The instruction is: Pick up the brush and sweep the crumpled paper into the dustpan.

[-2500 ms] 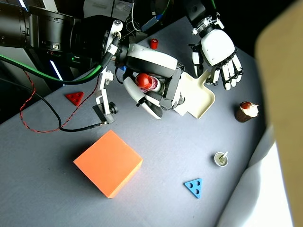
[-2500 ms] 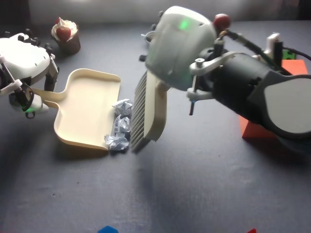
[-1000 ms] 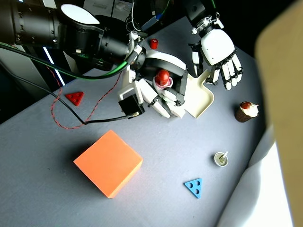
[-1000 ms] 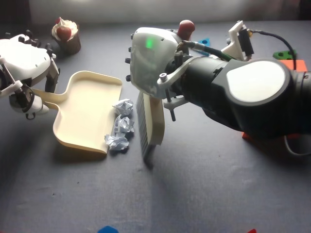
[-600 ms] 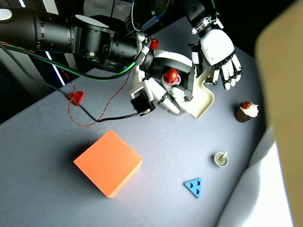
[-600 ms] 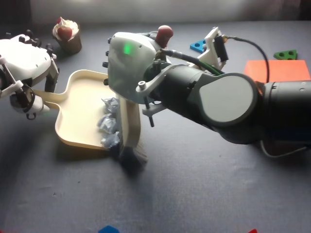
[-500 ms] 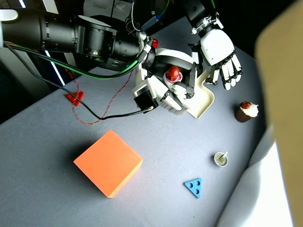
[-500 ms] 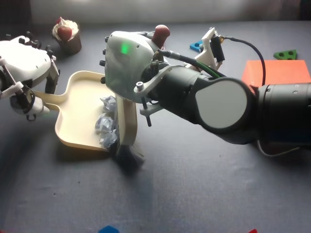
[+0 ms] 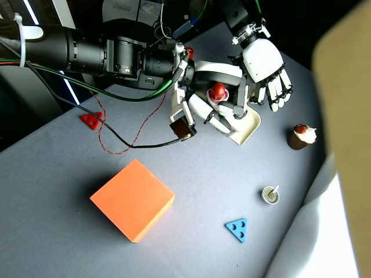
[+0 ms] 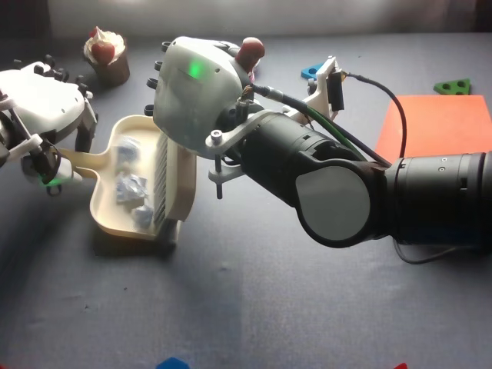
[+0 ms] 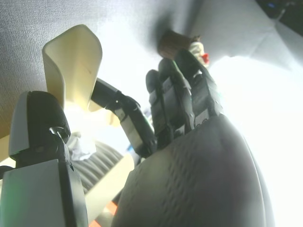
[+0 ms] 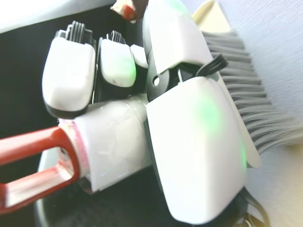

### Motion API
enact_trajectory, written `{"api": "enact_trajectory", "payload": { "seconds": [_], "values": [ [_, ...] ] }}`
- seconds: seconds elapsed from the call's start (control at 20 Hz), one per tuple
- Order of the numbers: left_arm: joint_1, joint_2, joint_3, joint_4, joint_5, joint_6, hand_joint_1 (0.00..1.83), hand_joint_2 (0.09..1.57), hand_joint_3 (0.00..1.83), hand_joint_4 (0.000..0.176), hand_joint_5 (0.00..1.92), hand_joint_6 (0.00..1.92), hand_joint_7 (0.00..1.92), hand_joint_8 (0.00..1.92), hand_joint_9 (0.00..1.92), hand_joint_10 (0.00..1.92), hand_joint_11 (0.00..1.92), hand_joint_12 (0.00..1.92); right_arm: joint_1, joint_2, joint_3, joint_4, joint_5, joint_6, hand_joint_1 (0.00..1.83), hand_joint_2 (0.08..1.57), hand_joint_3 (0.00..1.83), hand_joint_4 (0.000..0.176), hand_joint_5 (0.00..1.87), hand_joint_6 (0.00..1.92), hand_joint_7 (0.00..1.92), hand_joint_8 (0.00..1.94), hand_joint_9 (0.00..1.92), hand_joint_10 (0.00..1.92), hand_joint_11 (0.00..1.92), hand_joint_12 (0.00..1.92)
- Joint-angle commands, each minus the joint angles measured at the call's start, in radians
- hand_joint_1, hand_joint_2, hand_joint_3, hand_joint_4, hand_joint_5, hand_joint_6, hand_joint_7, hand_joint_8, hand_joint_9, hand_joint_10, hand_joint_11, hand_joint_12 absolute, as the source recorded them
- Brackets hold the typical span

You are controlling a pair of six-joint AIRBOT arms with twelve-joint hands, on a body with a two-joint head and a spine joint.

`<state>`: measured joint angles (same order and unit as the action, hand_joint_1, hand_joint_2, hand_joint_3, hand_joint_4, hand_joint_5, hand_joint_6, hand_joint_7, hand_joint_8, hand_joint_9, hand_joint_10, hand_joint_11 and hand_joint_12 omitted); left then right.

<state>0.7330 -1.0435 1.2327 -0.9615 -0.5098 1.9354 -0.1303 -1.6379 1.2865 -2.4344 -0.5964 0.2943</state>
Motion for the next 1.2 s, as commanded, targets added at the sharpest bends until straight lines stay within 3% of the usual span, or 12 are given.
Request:
{"api": "enact_trajectory", "payload": {
  "seconds": [0.0,0.1,0.15,0.2,0.25,0.3,0.4,0.45,0.75,0.85,1.1,1.15],
  "values": [
    [-0.002,-0.003,0.001,0.027,-0.083,-0.002,1.01,1.13,0.0,0.15,0.94,1.04,0.34,0.0,0.29,0.0,0.0,0.69,0.004,0.006,0.002,-0.08,-0.122,-0.006,1.47,1.17,0.0,0.023,1.02,1.92,1.1,1.94,1.38,1.92,1.59,1.92],
    [-0.001,-0.003,0.0,0.027,-0.086,-0.004,1.03,1.13,0.0,0.11,0.94,1.04,0.34,0.0,0.3,0.0,0.0,0.68,0.004,0.006,-0.001,-0.081,-0.125,-0.006,1.49,1.17,0.0,0.024,1.0,1.92,1.09,1.94,1.38,1.92,1.59,1.92],
    [-0.001,-0.003,0.0,0.027,-0.086,-0.004,1.01,1.14,0.0,0.135,0.93,1.06,0.31,0.0,0.27,0.0,0.0,0.62,0.003,0.009,-0.003,-0.084,-0.128,-0.006,1.48,1.18,0.0,0.027,0.98,1.92,1.08,1.94,1.36,1.92,1.58,1.92],
    [-0.001,-0.003,0.0,0.027,-0.087,-0.004,1.05,1.13,0.0,0.068,0.96,1.01,0.32,0.01,0.27,0.01,0.0,0.63,0.002,0.011,-0.004,-0.091,-0.152,-0.005,1.48,1.17,0.0,0.028,0.99,1.92,1.1,1.94,1.38,1.92,1.59,1.92],
    [-0.001,-0.003,0.0,0.027,-0.087,-0.004,1.03,1.12,0.0,0.114,0.96,1.01,0.32,0.0,0.27,0.0,0.0,0.63,0.002,0.012,-0.007,-0.096,-0.173,-0.004,1.49,1.18,0.0,0.029,0.98,1.92,1.09,1.94,1.38,1.92,1.59,1.92],
    [-0.001,-0.003,0.0,0.027,-0.087,-0.004,1.04,1.12,0.0,0.106,0.96,1.0,0.32,0.0,0.27,0.0,0.0,0.62,0.006,0.02,-0.015,-0.101,-0.179,-0.004,1.48,1.18,0.0,0.03,0.99,1.92,1.08,1.94,1.37,1.92,1.59,1.92],
    [-0.001,-0.003,0.0,0.027,-0.088,-0.005,1.07,1.11,0.0,0.04,0.99,0.97,0.33,0.0,0.28,0.0,0.0,0.69,0.026,0.058,-0.048,-0.126,-0.157,-0.004,1.49,1.18,0.0,0.027,1.0,1.92,1.07,1.94,1.38,1.92,1.6,1.92],
    [-0.001,-0.003,0.0,0.027,-0.089,-0.005,1.06,1.11,0.0,0.065,0.99,0.96,0.32,0.0,0.28,0.0,0.0,0.69,0.029,0.074,-0.059,-0.134,-0.147,-0.004,1.49,1.18,0.0,0.027,1.01,1.92,1.07,1.94,1.38,1.92,1.6,1.92],
    [-0.001,0.0,0.0,0.028,-0.088,-0.005,1.05,1.12,0.0,0.074,0.96,1.01,0.32,0.0,0.28,0.0,0.0,0.65,0.074,0.149,-0.101,-0.009,0.041,-0.124,1.48,1.18,0.0,0.014,1.0,1.92,1.08,1.94,1.39,1.92,1.61,1.92],
    [-0.001,0.001,-0.002,0.028,-0.089,-0.005,1.07,1.12,0.0,0.034,0.97,0.99,0.32,0.0,0.25,0.0,0.0,0.63,0.074,0.145,-0.096,0.021,0.082,-0.164,1.47,1.18,0.0,0.014,1.0,1.92,1.08,1.94,1.39,1.92,1.61,1.92],
    [-0.001,0.003,-0.001,0.028,-0.092,-0.005,1.04,1.13,0.0,0.095,0.96,1.01,0.31,0.0,0.25,0.01,0.0,0.61,0.054,0.11,-0.075,0.045,0.085,-0.168,1.48,1.17,0.0,0.016,1.02,1.92,1.07,1.94,1.38,1.92,1.6,1.92],
    [-0.001,0.003,-0.001,0.028,-0.092,-0.005,1.02,1.13,0.0,0.139,0.95,1.03,0.31,0.0,0.26,0.01,0.0,0.63,0.05,0.098,-0.066,0.037,0.067,-0.147,1.48,1.17,0.0,0.017,1.02,1.92,1.07,1.94,1.38,1.92,1.6,1.92]
  ]
}}
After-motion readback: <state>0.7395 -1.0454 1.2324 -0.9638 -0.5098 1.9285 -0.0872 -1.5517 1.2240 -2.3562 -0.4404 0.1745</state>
